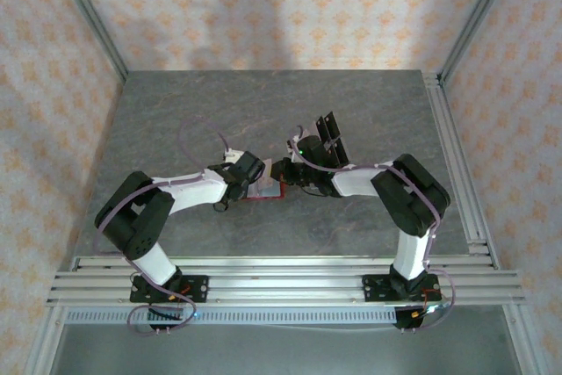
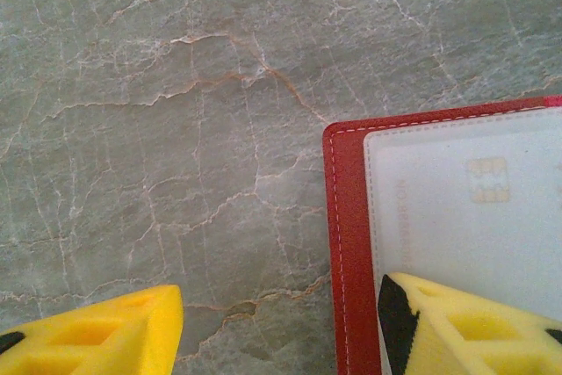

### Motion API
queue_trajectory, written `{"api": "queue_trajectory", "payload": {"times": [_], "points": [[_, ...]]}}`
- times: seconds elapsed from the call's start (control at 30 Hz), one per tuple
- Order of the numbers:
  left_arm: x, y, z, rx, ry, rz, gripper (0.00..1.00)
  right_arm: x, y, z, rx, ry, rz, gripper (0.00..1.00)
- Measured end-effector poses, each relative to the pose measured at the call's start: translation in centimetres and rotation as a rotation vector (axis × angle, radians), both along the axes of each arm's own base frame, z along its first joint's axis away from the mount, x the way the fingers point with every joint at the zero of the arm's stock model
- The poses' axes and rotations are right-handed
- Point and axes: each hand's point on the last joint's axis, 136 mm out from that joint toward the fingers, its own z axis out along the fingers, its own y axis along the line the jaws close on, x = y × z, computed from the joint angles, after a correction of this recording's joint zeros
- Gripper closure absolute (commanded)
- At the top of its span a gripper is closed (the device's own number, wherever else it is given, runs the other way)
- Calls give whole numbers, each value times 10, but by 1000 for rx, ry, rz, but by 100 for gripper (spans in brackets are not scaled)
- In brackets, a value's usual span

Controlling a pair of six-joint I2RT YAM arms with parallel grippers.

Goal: Put the credit cards into the card holder

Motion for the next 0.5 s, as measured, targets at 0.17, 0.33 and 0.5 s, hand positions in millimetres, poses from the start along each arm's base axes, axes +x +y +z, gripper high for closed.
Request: {"api": "queue_trajectory", "payload": {"times": [0.17, 0.33, 0.5], "points": [[0, 0, -1, -1, 0, 3, 38, 0, 5, 0, 21, 1, 8, 100], [0, 1, 0, 1, -2, 4, 38, -2, 7, -11, 21, 25, 10, 100], [0, 1, 0, 4, -3, 5, 38, -2, 8, -17, 29, 40, 5, 100]]}}
